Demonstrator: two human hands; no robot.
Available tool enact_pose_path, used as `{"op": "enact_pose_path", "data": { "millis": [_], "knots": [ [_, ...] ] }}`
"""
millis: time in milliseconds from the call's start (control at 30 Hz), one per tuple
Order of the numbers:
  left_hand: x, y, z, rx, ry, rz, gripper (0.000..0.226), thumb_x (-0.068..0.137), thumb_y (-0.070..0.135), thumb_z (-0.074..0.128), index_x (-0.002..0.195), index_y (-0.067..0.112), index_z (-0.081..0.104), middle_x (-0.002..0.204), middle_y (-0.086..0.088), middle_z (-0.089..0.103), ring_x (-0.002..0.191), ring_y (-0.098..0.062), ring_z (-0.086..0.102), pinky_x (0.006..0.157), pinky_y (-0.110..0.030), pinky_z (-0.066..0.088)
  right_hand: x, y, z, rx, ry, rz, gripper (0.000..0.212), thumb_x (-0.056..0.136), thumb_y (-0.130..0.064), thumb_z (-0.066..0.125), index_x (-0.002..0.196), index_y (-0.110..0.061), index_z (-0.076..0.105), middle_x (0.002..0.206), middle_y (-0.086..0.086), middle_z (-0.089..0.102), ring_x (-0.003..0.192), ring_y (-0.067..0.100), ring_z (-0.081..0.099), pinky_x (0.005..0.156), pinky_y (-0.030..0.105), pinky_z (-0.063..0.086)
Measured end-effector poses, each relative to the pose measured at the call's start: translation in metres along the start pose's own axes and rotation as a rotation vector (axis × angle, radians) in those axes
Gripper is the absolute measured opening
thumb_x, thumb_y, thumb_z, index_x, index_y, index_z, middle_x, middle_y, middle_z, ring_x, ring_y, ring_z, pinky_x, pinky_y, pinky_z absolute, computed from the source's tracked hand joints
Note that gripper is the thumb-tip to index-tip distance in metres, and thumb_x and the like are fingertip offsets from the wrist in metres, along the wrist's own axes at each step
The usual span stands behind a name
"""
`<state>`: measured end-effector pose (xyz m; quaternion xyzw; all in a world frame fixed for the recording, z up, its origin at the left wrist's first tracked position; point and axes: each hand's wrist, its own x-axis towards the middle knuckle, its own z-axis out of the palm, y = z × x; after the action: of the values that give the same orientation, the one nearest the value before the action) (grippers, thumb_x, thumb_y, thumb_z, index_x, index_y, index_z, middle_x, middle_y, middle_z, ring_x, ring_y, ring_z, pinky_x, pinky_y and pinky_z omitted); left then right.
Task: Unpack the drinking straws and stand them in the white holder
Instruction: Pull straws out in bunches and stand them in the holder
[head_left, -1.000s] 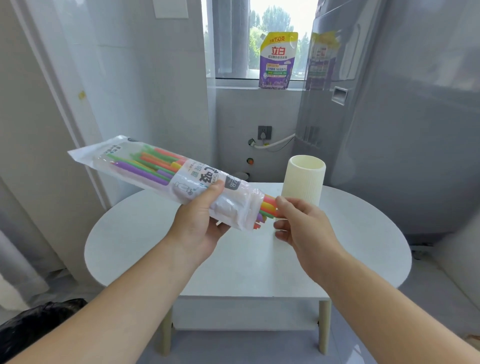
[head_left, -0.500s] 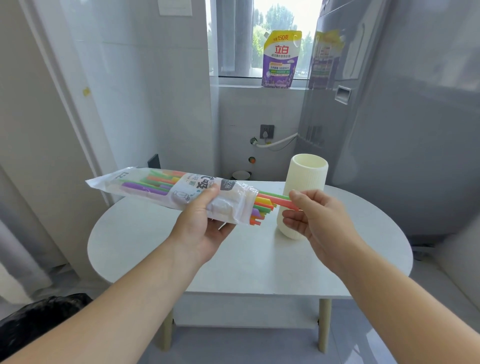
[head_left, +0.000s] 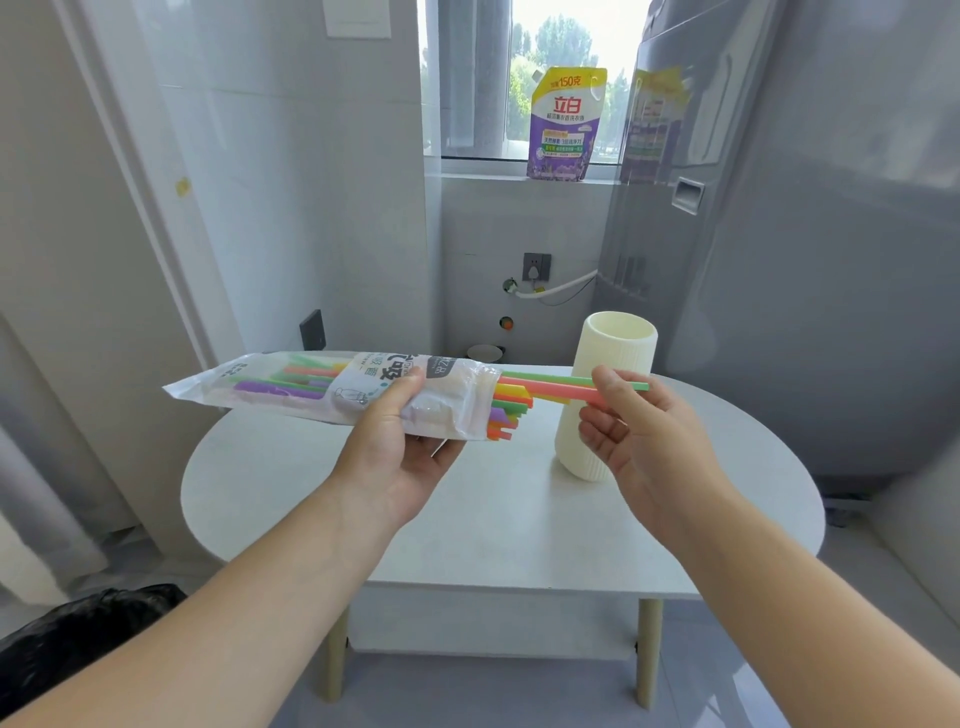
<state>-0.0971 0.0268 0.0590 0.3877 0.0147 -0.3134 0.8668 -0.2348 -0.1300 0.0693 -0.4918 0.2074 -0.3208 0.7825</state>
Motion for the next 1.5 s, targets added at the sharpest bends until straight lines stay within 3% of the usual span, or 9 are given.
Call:
{"op": "enact_pose_path", "data": {
  "millis": [67,200,300,400,467,767,1000,1233,1500],
  "knots": [
    [-0.001,0.000,0.001,-0.006,0.001,0.004,0.052,0.091,0.025,0.073,0.140,0.020,0.057,0.124,-0.010,0.075,0.108,-0.027,0.074,0.065,-0.035,0.064,-0.001,0.004,0.003,0.030,-0.016,0.042,0.050,0.064,-0.037,0.086,0.103,-0.011,0.068,0.075,0.000,0.066,0.065,0.013,0.067,0.066,0.024,0.057],
    [-0.002,-0.002,0.001,-0.009,-0.005,-0.002,0.049,0.090,0.025,0.074,0.136,0.019,0.060,0.119,-0.008,0.077,0.107,-0.026,0.074,0.071,-0.037,0.065,-0.003,0.012,0.009,0.019,-0.042,0.081,0.057,0.061,-0.040,0.087,0.108,-0.013,0.068,0.075,-0.001,0.062,0.067,0.012,0.064,0.066,0.024,0.055],
    [-0.001,-0.005,0.000,-0.006,-0.006,-0.015,0.046,0.090,0.025,0.074,0.134,0.018,0.061,0.110,-0.009,0.080,0.100,-0.025,0.077,0.069,-0.037,0.065,-0.002,0.015,0.011,0.028,-0.018,0.072,0.042,0.078,-0.033,0.083,0.112,-0.014,0.068,0.076,-0.002,0.060,0.067,0.011,0.059,0.064,0.023,0.054],
    [-0.001,-0.006,-0.001,-0.016,-0.005,-0.018,0.047,0.090,0.025,0.074,0.134,0.019,0.061,0.099,-0.007,0.081,0.091,-0.025,0.078,0.065,-0.036,0.064,-0.001,0.013,0.014,0.027,0.043,0.041,0.021,0.088,-0.031,0.076,0.101,-0.015,0.071,0.068,-0.004,0.058,0.060,0.008,0.056,0.061,0.021,0.054],
    [0.000,-0.006,-0.001,-0.022,-0.002,-0.017,0.047,0.090,0.025,0.074,0.135,0.018,0.061,0.100,-0.007,0.080,0.095,-0.025,0.078,0.066,-0.036,0.064,-0.001,0.011,0.015,0.023,0.071,0.004,0.017,0.089,-0.032,0.074,0.095,-0.016,0.070,0.061,-0.007,0.057,0.056,0.006,0.055,0.062,0.021,0.053],
    [0.000,-0.001,-0.003,-0.050,0.020,-0.028,0.046,0.093,0.028,0.070,0.136,0.013,0.061,0.125,-0.014,0.074,0.115,-0.029,0.071,0.078,-0.040,0.064,0.001,0.001,0.014,0.005,0.107,-0.134,0.019,0.095,-0.030,0.067,0.105,-0.014,0.068,0.062,-0.008,0.070,0.063,0.007,0.068,0.066,0.022,0.056],
    [0.001,0.003,-0.006,-0.095,0.034,-0.018,0.044,0.092,0.029,0.072,0.132,0.013,0.063,0.115,-0.009,0.078,0.106,-0.025,0.075,0.071,-0.037,0.065,0.000,-0.010,0.012,-0.012,0.125,-0.215,0.016,0.097,-0.026,0.065,0.091,-0.012,0.068,0.059,-0.004,0.069,0.060,0.011,0.068,0.062,0.023,0.057],
    [0.006,0.006,-0.011,-0.125,0.039,0.004,0.027,0.093,0.030,0.070,0.113,0.012,0.069,0.092,-0.010,0.081,0.085,-0.025,0.079,0.063,-0.035,0.064,0.003,-0.025,0.004,0.005,0.134,-0.234,0.017,0.097,-0.025,0.065,0.099,-0.008,0.065,0.061,-0.003,0.068,0.059,0.011,0.066,0.060,0.024,0.057],
    [0.009,0.009,-0.015,-0.122,0.066,0.030,0.038,0.093,0.029,0.070,0.127,0.012,0.064,0.112,-0.011,0.079,0.100,-0.026,0.077,0.073,-0.039,0.065,0.005,-0.036,-0.005,-0.012,0.167,-0.244,0.016,0.098,-0.023,0.064,0.089,-0.010,0.065,0.056,-0.005,0.066,0.054,0.010,0.064,0.057,0.023,0.056]
  ]
}}
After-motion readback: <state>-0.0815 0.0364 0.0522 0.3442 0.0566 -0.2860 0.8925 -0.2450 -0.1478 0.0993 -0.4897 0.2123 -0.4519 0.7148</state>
